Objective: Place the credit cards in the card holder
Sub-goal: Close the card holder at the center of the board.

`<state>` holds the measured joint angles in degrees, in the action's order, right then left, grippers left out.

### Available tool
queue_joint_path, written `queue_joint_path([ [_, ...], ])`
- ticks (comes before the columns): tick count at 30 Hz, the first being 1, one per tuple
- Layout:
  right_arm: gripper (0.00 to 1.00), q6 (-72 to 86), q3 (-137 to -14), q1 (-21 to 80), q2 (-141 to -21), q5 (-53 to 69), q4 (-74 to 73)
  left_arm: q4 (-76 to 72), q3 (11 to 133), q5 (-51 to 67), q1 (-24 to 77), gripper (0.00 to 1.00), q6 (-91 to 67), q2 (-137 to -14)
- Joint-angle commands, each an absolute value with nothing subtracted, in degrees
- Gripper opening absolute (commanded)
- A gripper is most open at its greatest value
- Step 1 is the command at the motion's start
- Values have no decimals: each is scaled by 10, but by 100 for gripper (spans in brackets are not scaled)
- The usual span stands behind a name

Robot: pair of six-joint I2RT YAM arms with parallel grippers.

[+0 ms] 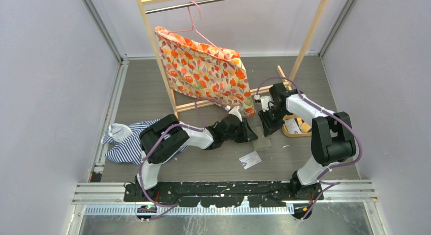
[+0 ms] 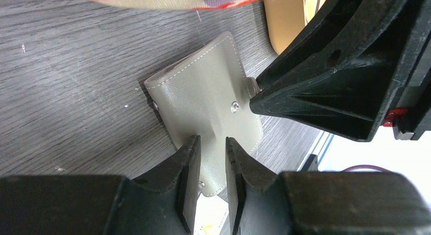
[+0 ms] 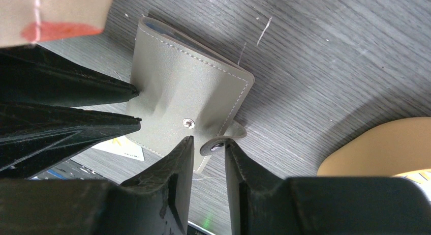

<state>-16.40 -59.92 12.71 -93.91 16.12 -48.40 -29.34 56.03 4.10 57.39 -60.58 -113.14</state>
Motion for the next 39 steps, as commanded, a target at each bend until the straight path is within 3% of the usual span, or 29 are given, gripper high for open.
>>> queue_joint_path([
  [1, 28, -170, -599, 132, -937, 147, -483, -299, 571, 31, 577, 26, -592, -1141],
  [15, 1, -175, -598, 131, -918, 132, -480, -299, 570, 32, 577, 26, -589, -1141],
  [22, 1, -170, -608, 90, -915, 245, -500, -307, 570, 35, 577, 26, -591, -1143],
  [39, 1, -177, -620, 76, -944, 297, -517, -278, 595, 33, 578, 25, -586, -1162],
])
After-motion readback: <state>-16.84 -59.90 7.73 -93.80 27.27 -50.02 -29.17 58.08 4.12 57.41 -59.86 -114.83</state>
